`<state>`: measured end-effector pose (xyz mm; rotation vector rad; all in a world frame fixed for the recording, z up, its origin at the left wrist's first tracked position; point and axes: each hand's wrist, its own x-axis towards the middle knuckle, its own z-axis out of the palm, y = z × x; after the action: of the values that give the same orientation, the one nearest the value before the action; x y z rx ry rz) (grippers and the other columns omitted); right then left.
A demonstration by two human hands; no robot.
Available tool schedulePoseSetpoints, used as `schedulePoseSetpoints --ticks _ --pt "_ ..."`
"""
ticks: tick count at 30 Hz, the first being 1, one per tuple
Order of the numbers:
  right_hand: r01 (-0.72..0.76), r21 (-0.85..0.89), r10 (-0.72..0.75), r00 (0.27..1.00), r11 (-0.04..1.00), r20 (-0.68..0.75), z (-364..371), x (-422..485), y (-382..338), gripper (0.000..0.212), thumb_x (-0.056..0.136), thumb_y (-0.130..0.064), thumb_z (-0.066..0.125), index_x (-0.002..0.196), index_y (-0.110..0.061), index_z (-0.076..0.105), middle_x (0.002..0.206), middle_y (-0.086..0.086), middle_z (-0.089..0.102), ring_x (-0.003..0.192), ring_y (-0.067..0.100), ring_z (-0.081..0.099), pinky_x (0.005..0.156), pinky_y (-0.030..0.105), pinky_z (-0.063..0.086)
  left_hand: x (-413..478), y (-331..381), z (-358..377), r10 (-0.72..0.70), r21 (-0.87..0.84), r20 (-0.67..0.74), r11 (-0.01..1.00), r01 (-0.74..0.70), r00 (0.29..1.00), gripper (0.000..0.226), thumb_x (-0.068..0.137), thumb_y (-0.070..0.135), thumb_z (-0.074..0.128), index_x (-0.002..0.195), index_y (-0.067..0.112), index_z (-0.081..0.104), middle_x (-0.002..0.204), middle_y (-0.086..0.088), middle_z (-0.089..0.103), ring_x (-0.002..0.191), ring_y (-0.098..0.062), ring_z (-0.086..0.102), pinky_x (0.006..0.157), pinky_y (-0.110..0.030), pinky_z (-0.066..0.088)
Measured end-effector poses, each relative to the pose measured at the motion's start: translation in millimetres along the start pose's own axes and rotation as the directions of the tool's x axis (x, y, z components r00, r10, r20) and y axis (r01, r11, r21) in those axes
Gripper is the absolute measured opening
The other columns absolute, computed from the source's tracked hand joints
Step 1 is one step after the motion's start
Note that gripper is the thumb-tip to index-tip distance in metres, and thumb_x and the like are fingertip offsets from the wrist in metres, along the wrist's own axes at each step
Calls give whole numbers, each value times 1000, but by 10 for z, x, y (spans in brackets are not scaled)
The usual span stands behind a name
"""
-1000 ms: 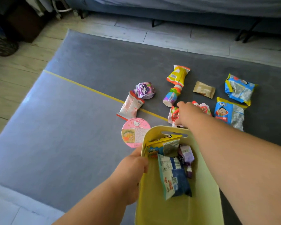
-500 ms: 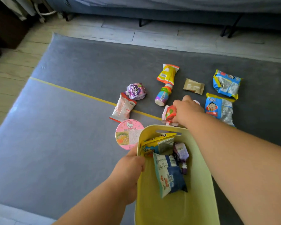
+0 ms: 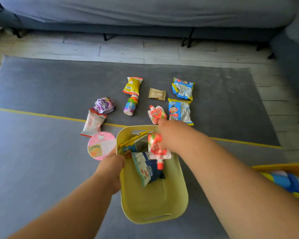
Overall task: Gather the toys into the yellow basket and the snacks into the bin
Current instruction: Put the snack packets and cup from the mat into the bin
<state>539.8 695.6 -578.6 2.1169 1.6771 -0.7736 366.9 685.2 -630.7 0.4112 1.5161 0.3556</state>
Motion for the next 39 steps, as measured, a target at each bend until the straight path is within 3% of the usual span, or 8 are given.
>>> schedulePoseSetpoints --ticks 7,12,16,21,26,30,34,39 --pt "-337 224 255 910 914 328 448 221 -190 41 103 -21 38 141 -8 40 147 13 38 136 31 36 107 38 32 -25 -6 18 -1 -1 -10 1000 1 1000 46 81 -16 30 107 6 62 80 -18 66 68 -33 66 52 -39 57" --pt "-391 227 294 883 892 365 822 393 -179 44 99 -28 43 139 -9 43 142 13 44 131 31 42 100 39 38 0 -39 5 -24 -3 -19 1000 24 1000 52 84 -13 33 115 18 61 104 -21 70 93 -41 69 82 -59 56" --pt "-212 181 189 972 960 137 977 351 -59 28 97 -13 42 121 -8 55 125 13 55 112 31 55 72 33 37 -4 6 31 -28 12 12 1000 28 1000 45 87 -12 37 105 20 63 100 -19 70 90 -38 69 79 -55 57" --pt "-44 -15 44 999 999 -17 608 380 -179 25 93 -23 53 117 -16 57 119 8 58 107 29 57 71 34 41 -33 61 66 14 24 106 1000 -17 994 50 86 -15 33 103 21 64 90 -16 70 81 -34 69 63 -42 56" --pt "43 229 57 909 973 -413 54 843 -91 18 93 -25 52 107 -13 55 110 12 60 101 35 57 68 33 38 17 71 44 19 24 110 999 -22 994 48 84 -15 38 105 18 66 97 -19 71 86 -38 69 70 -45 58" --pt "-189 307 270 931 933 -246 49 1398 71 37 87 -34 63 118 -14 56 127 13 54 115 33 55 83 36 46 82 97 37 22 37 118 999 -27 993 46 88 -12 39 105 21 66 91 -14 73 85 -35 70 73 -46 59" --pt "-212 -86 216 976 974 40 130 1686 59 58 93 -41 49 146 -29 27 149 7 34 132 29 40 98 38 40 201 101 -28 -19 29 125 999 16 992 53 84 -14 34 103 23 67 80 -10 75 83 -33 71 70 -44 59" --pt "-315 -124 331 934 941 134 250 1840 17 79 73 -38 73 140 -16 38 129 11 50 124 32 49 90 45 46 273 117 -66 -28 61 176 998 18 984 54 88 -15 33 94 27 65 64 3 75 62 -18 74 54 -32 59"
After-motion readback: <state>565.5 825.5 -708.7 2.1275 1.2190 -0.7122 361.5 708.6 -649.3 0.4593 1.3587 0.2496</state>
